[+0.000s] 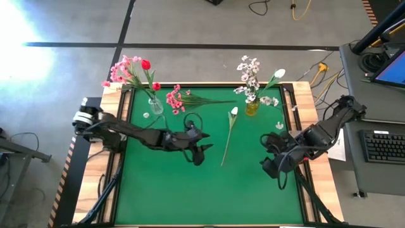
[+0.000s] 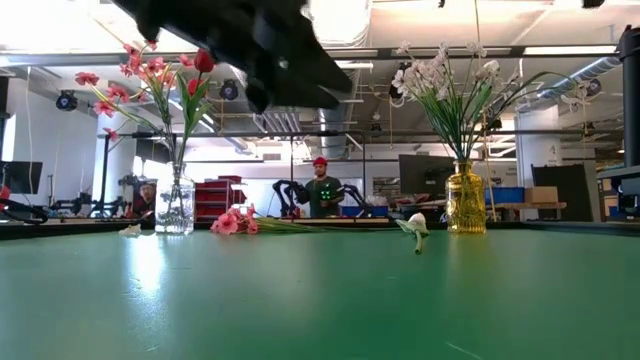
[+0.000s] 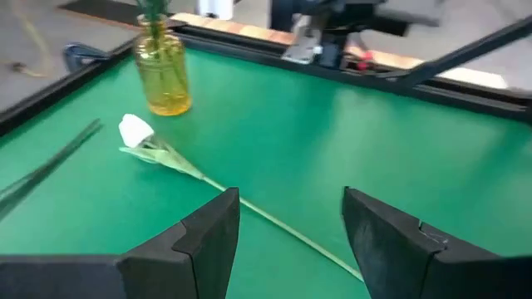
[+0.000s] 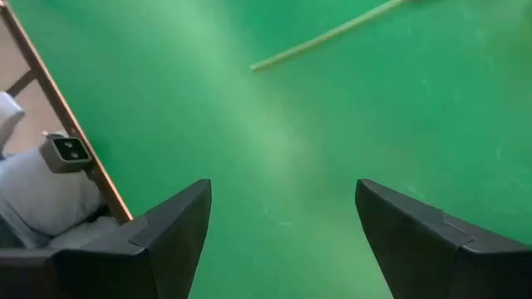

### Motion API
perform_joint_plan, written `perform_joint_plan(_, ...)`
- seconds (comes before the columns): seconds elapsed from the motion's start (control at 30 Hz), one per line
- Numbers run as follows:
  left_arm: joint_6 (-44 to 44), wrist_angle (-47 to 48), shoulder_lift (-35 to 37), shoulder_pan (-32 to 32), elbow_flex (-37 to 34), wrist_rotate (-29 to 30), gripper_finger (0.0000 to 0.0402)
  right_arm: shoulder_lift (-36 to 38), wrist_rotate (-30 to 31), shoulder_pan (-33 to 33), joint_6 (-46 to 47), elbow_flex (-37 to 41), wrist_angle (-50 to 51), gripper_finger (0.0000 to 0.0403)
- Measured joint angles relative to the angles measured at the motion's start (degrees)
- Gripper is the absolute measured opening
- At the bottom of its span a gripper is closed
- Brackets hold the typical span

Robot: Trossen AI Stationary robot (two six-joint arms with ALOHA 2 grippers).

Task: Sort flowers into vase by color
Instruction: Put the white tulip into the yellow vase

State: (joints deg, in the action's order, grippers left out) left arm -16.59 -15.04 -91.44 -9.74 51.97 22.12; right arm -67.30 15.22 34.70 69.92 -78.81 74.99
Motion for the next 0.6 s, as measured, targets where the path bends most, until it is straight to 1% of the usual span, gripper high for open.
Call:
perform_joint_plan(0.13, -0.4, 0.1, -7.1, 0.0, 4.4, 1.9, 0.0203, 0.6, 0.0, 2.0, 4.3, 2.8, -0.1, 0.0312)
perform_joint_plan(0.23, -0.7, 0.0, -12.1, 0.0, 7.8, 2.7, 0.0216, 0.6, -0.2, 3.7, 6.0, 4.4, -0.1, 0.0325)
perform_joint_plan(0.43, -1.1, 0.1, -19.8, 0.1, 12.2, 7.1, 0.0258, 0.5, 0.0, 7.0, 9.6, 5.1, -0.3, 0.0341)
perform_joint_plan(0.6, -1.6, 0.0, -24.7, 0.8, 15.0, 7.4, 0.0294, 0.6, 2.5, 8.8, 11.2, 5.1, -0.3, 0.0342)
